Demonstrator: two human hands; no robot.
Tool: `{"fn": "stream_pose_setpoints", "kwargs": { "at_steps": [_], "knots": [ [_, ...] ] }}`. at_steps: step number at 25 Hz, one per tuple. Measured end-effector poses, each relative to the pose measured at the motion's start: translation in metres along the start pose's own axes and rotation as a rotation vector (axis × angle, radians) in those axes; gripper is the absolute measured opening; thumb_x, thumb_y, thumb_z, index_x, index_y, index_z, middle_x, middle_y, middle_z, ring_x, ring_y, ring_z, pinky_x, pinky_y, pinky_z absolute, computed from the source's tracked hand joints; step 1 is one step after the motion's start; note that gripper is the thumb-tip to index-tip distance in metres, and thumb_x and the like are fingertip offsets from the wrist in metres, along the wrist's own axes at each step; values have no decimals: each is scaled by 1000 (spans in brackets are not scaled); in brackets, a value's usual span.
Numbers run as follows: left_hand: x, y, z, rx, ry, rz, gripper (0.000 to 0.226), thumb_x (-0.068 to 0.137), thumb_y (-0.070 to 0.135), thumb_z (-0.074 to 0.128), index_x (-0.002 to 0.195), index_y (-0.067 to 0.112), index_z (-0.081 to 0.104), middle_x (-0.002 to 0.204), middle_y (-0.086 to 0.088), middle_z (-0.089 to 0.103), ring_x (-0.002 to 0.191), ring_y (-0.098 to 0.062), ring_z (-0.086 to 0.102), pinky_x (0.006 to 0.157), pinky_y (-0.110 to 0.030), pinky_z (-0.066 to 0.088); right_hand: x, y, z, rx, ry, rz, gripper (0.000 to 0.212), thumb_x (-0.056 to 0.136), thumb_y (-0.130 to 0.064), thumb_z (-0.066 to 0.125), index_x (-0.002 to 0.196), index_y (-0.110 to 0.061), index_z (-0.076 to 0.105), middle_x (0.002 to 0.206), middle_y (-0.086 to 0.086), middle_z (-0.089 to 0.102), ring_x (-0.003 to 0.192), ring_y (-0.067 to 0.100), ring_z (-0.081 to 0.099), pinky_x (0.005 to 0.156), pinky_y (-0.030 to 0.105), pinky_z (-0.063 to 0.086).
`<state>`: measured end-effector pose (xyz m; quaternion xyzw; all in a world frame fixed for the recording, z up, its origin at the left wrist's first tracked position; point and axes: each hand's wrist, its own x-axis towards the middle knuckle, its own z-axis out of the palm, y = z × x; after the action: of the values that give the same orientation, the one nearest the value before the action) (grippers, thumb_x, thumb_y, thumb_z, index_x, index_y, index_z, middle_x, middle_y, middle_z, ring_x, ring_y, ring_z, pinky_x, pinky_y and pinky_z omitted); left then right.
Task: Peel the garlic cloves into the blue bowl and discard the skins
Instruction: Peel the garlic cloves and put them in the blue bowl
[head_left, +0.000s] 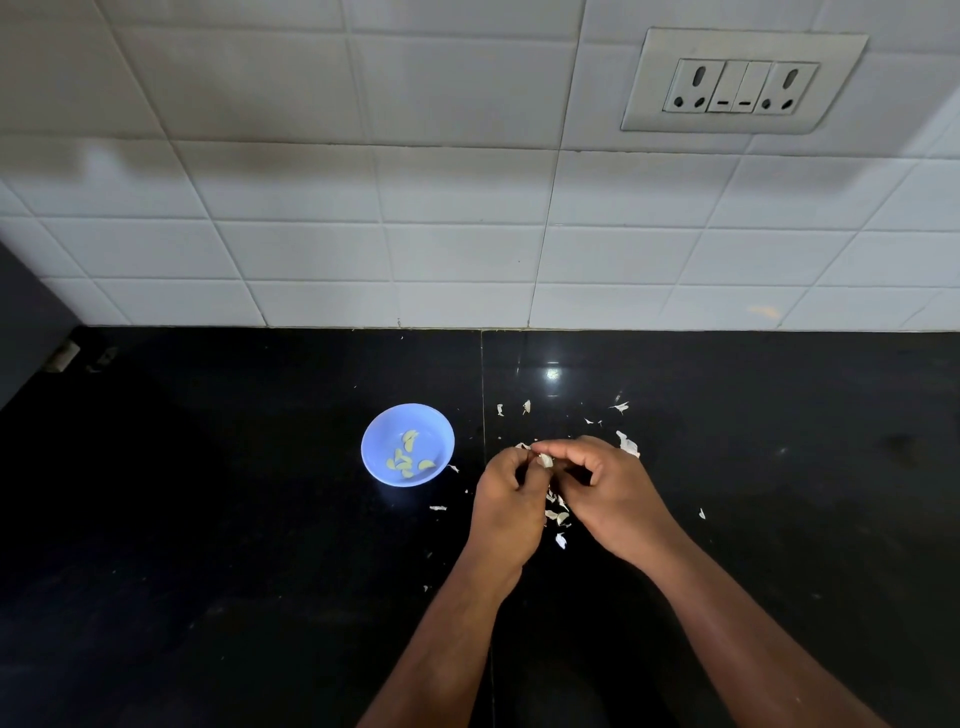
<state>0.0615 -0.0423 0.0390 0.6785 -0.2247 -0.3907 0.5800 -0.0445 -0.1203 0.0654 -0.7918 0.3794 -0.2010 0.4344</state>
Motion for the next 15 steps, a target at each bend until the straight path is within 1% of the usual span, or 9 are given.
{"fn": "stream_pose_setpoints", "kwargs": {
  "at_steps": [2,3,4,5,7,8,10,12,15],
  "knots": [
    [-1,0,3,-40,2,-39,17,106,20,56,99,19,71,78,7,64,71,-5,57,67,-28,49,-1,0,2,15,14,2,40,94,1,67,113,-32,79,100,-12,71,94,-1,68,81,12,52],
    [-2,-1,4,-66,0,-58,17,106,19,55,102,18,71,79,9,66,71,0,59,68,-22,48,-1,0,3,22,22,3,39,93,1,67,112,-32,79,101,-12,72,94,-1,68,81,13,52],
    [-3,-1,4,-103,-3,-74,19,107,17,53,104,17,72,81,9,68,71,1,60,68,-20,48,-1,0,5,26,31,9,39,93,0,67,111,-32,79,102,-12,72,93,0,69,81,14,54],
    [-3,-1,4,-149,-6,-90,21,106,15,52,101,15,72,81,6,69,71,-1,61,69,-21,49,-1,0,6,28,41,21,38,93,-2,67,111,-33,78,102,-12,72,92,1,69,80,16,55],
    [-3,1,3,-250,6,-116,22,103,11,49,88,8,65,76,1,63,71,-10,57,72,-31,49,0,-1,6,23,60,55,38,93,-6,69,116,-36,74,96,-11,71,81,0,68,72,16,54],
    [-3,3,2,-303,20,-130,22,100,9,48,82,8,60,72,0,58,69,-14,53,71,-35,47,-1,-2,5,23,65,71,40,93,-8,70,120,-38,70,91,-9,70,72,0,65,67,15,52],
    [0,7,-2,-346,59,-157,21,95,8,45,76,11,54,67,1,51,64,-15,49,65,-36,45,-2,-3,4,30,69,89,41,93,-11,71,123,-37,61,85,-7,69,63,1,60,62,15,49],
    [2,6,-7,-229,93,-190,21,94,12,44,74,14,53,67,1,51,63,-15,50,63,-35,45,-3,-2,2,46,74,99,32,93,-11,71,117,-32,64,86,-6,69,62,1,58,62,14,48],
    [2,-3,-13,48,57,-181,22,92,29,50,72,20,52,67,-1,50,67,-17,47,65,-38,41,-2,-2,1,129,104,119,21,96,-9,70,106,-27,74,88,-1,72,69,-1,60,64,11,49]
  ]
}}
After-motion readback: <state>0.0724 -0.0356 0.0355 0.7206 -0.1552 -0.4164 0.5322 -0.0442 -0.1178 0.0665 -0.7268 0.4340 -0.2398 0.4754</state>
